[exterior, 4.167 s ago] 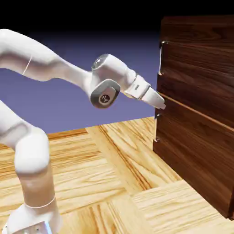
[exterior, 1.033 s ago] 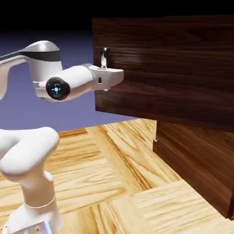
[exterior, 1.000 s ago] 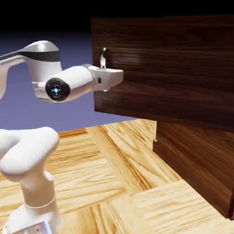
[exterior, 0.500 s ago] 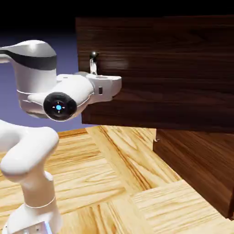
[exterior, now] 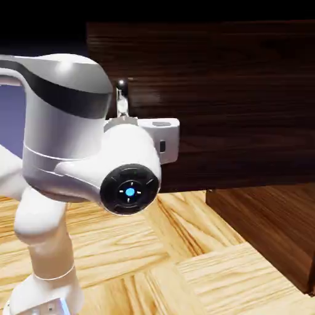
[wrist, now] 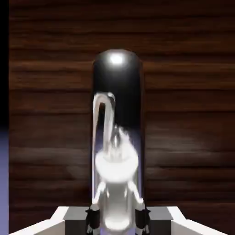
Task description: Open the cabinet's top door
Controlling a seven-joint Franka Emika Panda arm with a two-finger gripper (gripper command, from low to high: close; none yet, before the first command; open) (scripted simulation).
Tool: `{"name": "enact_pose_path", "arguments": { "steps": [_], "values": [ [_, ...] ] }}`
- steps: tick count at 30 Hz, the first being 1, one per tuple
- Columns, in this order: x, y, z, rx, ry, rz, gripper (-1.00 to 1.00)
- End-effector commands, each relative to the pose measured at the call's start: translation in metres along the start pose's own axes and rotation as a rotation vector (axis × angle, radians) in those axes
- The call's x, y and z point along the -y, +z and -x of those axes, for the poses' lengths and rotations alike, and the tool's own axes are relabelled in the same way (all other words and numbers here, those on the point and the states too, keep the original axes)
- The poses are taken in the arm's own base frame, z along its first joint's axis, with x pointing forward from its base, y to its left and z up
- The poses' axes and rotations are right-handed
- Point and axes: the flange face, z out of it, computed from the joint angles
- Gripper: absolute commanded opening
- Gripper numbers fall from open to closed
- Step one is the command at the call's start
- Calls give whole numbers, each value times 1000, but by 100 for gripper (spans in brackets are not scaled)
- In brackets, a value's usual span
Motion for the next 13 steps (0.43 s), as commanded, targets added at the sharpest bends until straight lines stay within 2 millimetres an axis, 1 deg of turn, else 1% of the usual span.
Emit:
{"name": "enact_pose_path", "arguments": {
  "steps": [1,6,13],
  "values": [
    [-2,-8,-2,10,0,-10,-100],
    [-10,-41,-9,56,0,-56,-100],
    [-20,-77,-20,108,0,-108,-100]
  ]
}}
